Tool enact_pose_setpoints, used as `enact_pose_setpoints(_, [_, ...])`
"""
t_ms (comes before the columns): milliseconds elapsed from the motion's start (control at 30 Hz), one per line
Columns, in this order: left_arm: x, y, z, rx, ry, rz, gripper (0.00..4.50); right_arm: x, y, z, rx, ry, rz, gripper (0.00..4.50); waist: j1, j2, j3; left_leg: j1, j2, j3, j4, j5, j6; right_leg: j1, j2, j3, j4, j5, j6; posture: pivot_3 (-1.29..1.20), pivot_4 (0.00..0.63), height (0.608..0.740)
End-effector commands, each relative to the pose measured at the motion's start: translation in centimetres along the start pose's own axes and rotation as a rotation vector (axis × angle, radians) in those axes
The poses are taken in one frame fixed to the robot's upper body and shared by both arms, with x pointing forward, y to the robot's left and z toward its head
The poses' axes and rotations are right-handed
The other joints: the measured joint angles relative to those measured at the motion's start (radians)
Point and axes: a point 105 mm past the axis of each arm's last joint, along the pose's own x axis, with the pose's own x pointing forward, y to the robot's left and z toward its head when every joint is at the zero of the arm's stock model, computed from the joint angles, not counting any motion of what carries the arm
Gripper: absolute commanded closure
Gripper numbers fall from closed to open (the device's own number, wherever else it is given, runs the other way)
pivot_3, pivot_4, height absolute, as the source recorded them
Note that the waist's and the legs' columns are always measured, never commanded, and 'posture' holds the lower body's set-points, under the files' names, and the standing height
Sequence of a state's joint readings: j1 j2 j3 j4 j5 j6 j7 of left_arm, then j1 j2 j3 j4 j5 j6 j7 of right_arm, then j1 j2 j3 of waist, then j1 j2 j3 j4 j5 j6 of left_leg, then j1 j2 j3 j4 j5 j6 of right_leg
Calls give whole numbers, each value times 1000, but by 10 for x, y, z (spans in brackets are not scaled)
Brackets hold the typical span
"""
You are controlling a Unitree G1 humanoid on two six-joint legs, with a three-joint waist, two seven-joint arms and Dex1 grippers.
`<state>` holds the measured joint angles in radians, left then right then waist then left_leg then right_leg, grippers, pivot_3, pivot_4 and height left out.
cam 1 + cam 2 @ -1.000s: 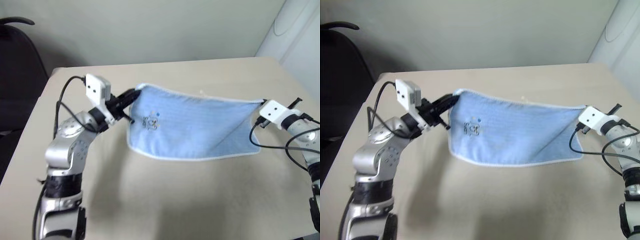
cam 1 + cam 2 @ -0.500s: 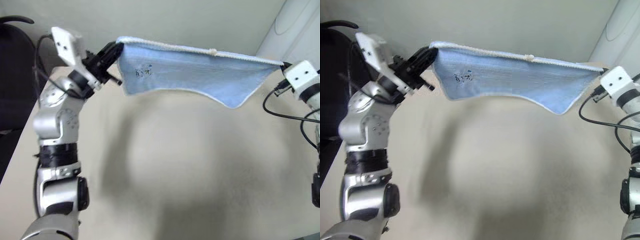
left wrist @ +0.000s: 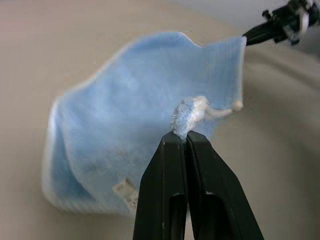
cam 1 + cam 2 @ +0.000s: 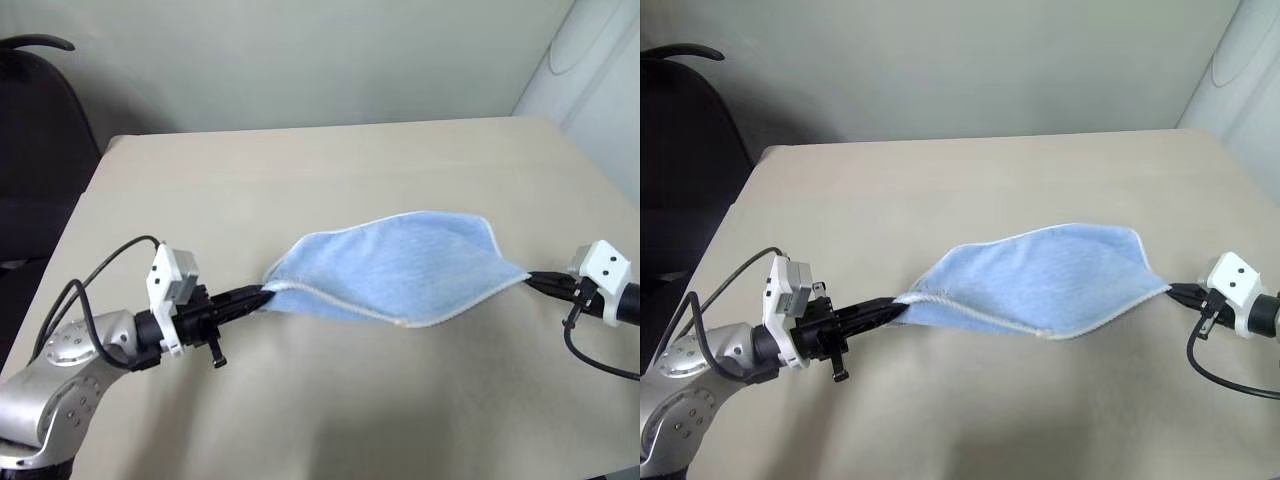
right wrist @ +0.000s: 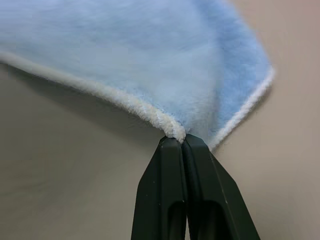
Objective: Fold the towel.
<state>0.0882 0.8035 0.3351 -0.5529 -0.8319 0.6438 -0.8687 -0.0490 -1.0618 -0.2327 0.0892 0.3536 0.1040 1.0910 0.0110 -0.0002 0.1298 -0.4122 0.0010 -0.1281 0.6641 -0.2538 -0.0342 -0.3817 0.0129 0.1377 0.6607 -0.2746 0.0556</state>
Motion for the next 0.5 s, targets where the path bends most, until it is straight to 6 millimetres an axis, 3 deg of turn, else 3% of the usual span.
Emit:
enact_pose_setpoints(33, [-3,-5,-2,0,12,3,4438,-8,-1,11,-12,-6,28,4500,-1,0,0,0,0,0,0,0,0,0,0,0,0,0,0,0,150,740])
enact_pose_setpoints(233, [-9,-6,-9,-34,23,24,4438,-17,2,1,-8,79,70,4500,0,0,0,1,0,0,-1,-1,0,1,0,0,0,-1,-1,0,150,740])
enact_pose_setpoints(500, [-14,-6,-14,-76,15,49,4438,-32,-45,-4,-182,152,-161,4500,-1,0,0,6,0,0,-1,-4,3,5,0,0,1,-1,-1,0,150,740])
